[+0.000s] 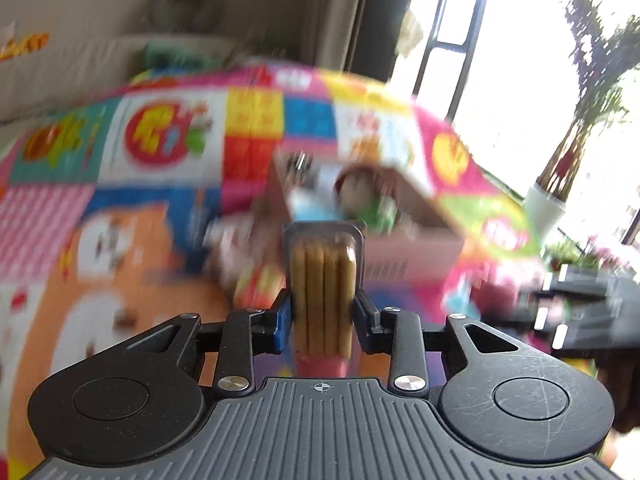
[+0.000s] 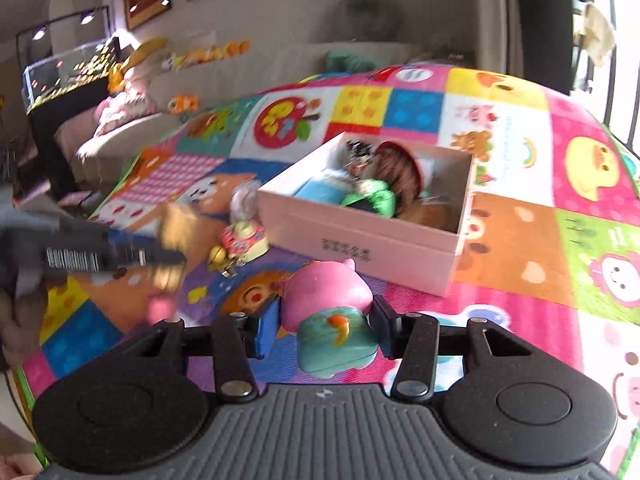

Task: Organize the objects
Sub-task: 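Carry the wafer tray into the box with the left tool while the right carries the pig toy, then release the wafer tray in the box with the left tool while the right drops the pig toy in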

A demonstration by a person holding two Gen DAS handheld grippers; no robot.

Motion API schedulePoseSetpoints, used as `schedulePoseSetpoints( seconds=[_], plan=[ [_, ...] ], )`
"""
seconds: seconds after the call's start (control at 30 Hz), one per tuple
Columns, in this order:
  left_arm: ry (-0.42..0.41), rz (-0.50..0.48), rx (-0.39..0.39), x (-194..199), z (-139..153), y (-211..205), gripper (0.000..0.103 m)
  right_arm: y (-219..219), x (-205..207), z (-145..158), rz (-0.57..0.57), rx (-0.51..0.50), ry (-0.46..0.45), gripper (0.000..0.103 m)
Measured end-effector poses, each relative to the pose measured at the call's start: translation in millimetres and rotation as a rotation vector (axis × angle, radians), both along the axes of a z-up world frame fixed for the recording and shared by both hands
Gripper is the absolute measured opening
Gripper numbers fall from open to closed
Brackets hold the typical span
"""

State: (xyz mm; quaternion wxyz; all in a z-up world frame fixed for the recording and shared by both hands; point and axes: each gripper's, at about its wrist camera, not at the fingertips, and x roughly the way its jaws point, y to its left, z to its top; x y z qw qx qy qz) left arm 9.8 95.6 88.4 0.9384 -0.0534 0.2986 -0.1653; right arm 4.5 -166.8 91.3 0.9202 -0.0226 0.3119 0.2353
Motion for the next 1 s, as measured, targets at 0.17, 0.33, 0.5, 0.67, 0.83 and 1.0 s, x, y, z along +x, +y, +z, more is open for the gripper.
schedulePoseSetpoints(
  seconds=[0.17, 0.33, 0.5, 0.67, 0.83, 1.0],
  plan=[
    [-0.025, -0.058, 0.039, 65, 43, -29, 0.035, -11, 5, -3, -0.048, 0.029, 0.015, 0.048],
    [0.056, -0.038, 0.085, 135, 39, -50, 0.035, -24, 5, -5, -0.068, 0.056, 0.023, 0.048],
    [0.074, -0.029, 0.099, 171, 3, -73, 0.037, -30, 12, -12, -0.104, 0.064, 0.047, 0.048],
    [0.14, 0.011, 0.16, 181, -27, -84, 0.039, -29, 17, -12, -0.11, 0.062, 0.047, 0.048],
    [0.184, -0.031, 0.195, 159, -31, -73, 0.037, -28, 24, -3, -0.112, 0.062, 0.018, 0.048],
    [0.051, -0.034, 0.096, 117, -12, -52, 0.036, -27, 68, 28, -0.165, 0.062, -0.05, 0.048]
  ],
)
